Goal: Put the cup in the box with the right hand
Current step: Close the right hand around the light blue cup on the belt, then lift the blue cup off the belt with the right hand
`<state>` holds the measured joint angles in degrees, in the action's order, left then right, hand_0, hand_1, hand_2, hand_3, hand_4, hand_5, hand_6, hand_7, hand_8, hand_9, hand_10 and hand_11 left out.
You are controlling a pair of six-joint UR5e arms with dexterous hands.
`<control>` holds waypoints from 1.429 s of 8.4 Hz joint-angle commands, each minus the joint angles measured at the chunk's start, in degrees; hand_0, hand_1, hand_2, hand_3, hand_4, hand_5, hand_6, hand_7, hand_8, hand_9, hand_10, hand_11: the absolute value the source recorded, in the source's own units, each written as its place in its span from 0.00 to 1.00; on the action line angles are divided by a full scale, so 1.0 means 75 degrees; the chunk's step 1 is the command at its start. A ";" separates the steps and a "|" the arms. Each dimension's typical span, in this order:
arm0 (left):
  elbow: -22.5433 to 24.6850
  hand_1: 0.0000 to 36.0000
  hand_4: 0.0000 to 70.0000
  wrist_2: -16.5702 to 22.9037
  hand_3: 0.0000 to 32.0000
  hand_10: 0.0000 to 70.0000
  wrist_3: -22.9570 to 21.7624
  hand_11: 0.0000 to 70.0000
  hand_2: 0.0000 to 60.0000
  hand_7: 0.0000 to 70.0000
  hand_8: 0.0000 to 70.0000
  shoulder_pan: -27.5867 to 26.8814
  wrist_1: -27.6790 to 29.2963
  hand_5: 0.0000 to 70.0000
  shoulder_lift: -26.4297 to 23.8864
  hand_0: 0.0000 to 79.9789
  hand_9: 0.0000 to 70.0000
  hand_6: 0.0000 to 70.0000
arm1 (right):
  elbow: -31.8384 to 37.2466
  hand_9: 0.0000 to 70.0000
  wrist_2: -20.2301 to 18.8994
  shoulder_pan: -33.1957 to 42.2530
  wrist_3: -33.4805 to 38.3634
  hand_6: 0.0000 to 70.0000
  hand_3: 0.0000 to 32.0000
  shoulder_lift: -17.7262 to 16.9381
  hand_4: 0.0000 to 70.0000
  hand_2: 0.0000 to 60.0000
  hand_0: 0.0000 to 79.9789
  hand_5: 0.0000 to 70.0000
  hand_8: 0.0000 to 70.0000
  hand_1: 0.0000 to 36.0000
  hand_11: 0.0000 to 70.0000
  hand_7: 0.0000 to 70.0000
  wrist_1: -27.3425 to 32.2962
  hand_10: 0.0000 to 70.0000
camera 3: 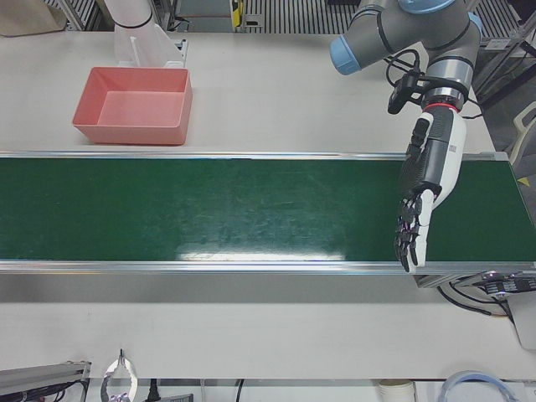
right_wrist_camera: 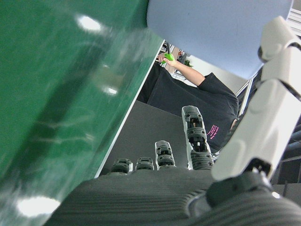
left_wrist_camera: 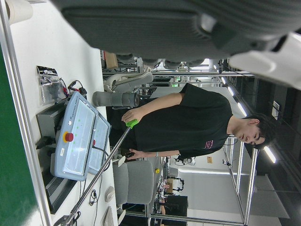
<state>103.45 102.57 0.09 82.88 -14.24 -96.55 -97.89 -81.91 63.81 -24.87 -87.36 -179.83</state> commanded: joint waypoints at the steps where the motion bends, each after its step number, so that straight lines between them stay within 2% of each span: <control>1: 0.0000 0.00 0.00 0.0000 0.00 0.00 0.0000 0.00 0.00 0.00 0.00 0.0000 0.0000 0.00 -0.0006 0.00 0.00 0.00 | -0.0003 0.07 0.0012 -0.0105 0.0000 0.06 0.00 0.0000 0.18 0.27 0.56 0.05 0.01 0.29 0.06 0.22 0.0000 0.03; 2: 0.0000 0.00 0.00 0.0000 0.00 0.00 0.0000 0.00 0.00 0.00 0.00 0.0000 0.0000 0.00 0.0005 0.00 0.00 0.00 | 0.0009 0.07 0.0012 -0.0152 0.0011 0.05 0.00 0.0000 0.15 0.39 0.54 0.05 0.01 0.34 0.06 0.23 0.0000 0.03; 3: 0.0000 0.00 0.00 0.0012 0.00 0.00 0.0000 0.00 0.00 0.00 0.00 0.0000 0.0000 0.00 -0.0006 0.00 0.00 0.00 | 0.0009 0.06 0.0023 -0.0152 0.0035 0.07 0.00 0.0000 0.25 0.24 0.57 0.05 0.00 0.27 0.07 0.26 0.0000 0.04; 4: -0.0012 0.00 0.00 0.0000 0.00 0.00 0.0000 0.00 0.00 0.00 0.00 0.0000 0.0000 0.00 0.0005 0.00 0.00 0.00 | 0.0021 0.55 0.0070 -0.0164 0.0070 0.25 0.00 0.0000 0.39 0.39 0.53 0.06 0.27 0.25 0.25 1.00 0.0000 0.17; 5: -0.0012 0.00 0.00 0.0000 0.00 0.00 0.0000 0.00 0.00 0.00 0.00 0.0000 0.0012 0.00 0.0006 0.00 0.00 0.00 | 0.0009 1.00 0.0105 -0.0141 0.0082 0.49 0.00 0.0000 0.68 0.37 0.53 0.11 0.68 0.14 0.59 1.00 0.0012 0.41; 6: -0.0012 0.00 0.00 0.0000 0.00 0.00 0.0000 0.00 0.00 0.00 0.00 0.0000 0.0012 0.00 -0.0006 0.00 0.00 0.00 | -0.0026 1.00 0.0106 -0.0071 0.0128 0.57 0.00 0.0000 0.77 0.44 0.56 0.15 0.88 0.19 0.82 1.00 0.0012 0.59; 7: -0.0012 0.00 0.00 0.0000 0.00 0.00 0.0000 0.00 0.00 0.00 0.00 0.0000 0.0012 0.00 0.0005 0.00 0.00 0.00 | -0.0293 1.00 0.0106 0.0220 0.0291 0.58 0.00 -0.0046 0.73 0.49 0.58 0.17 0.92 0.24 0.88 1.00 0.0012 0.63; 8: -0.0012 0.00 0.00 0.0000 0.00 0.00 0.0000 0.00 0.00 0.00 0.00 0.0000 0.0012 0.00 0.0006 0.00 0.00 0.00 | -0.0968 1.00 0.0071 0.0582 0.0386 0.58 0.00 -0.0175 0.69 0.53 0.57 0.16 0.90 0.26 0.84 1.00 -0.0058 0.60; 9: -0.0012 0.00 0.00 0.0000 0.00 0.00 0.0000 0.00 0.00 0.00 0.00 0.0000 0.0012 0.00 0.0006 0.00 0.00 0.00 | -0.1671 1.00 0.0070 0.0713 0.0340 0.57 0.00 -0.0211 0.68 0.63 0.55 0.16 0.88 0.30 0.82 1.00 -0.0174 0.59; 10: -0.0012 0.00 0.00 0.0000 0.00 0.00 0.0000 0.00 0.00 0.00 0.00 0.0000 0.0012 0.00 0.0006 0.00 0.00 0.00 | -0.2386 1.00 0.0070 0.0552 0.0293 0.56 0.00 -0.0153 0.75 0.42 0.57 0.15 0.86 0.21 0.78 1.00 -0.0663 0.56; 11: -0.0012 0.00 0.00 0.0000 0.00 0.00 0.0000 0.00 0.00 0.00 0.00 0.0000 0.0012 0.00 0.0006 0.00 0.00 0.00 | -0.3321 1.00 0.0070 -0.0018 0.0014 0.56 0.00 -0.0152 0.75 0.35 0.58 0.15 0.84 0.18 0.75 1.00 -0.1039 0.54; 12: 0.0000 0.00 0.00 0.0000 0.00 0.00 0.0000 0.00 0.00 0.00 0.00 0.0000 0.0012 0.00 0.0006 0.00 0.00 0.00 | -0.4131 1.00 0.0070 -0.0627 -0.0534 0.55 0.00 -0.0152 0.71 0.48 0.56 0.14 0.82 0.24 0.73 1.00 -0.1495 0.52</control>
<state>103.36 102.57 0.09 82.88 -14.15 -96.51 -115.76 -81.38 66.50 -23.33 -88.55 -184.58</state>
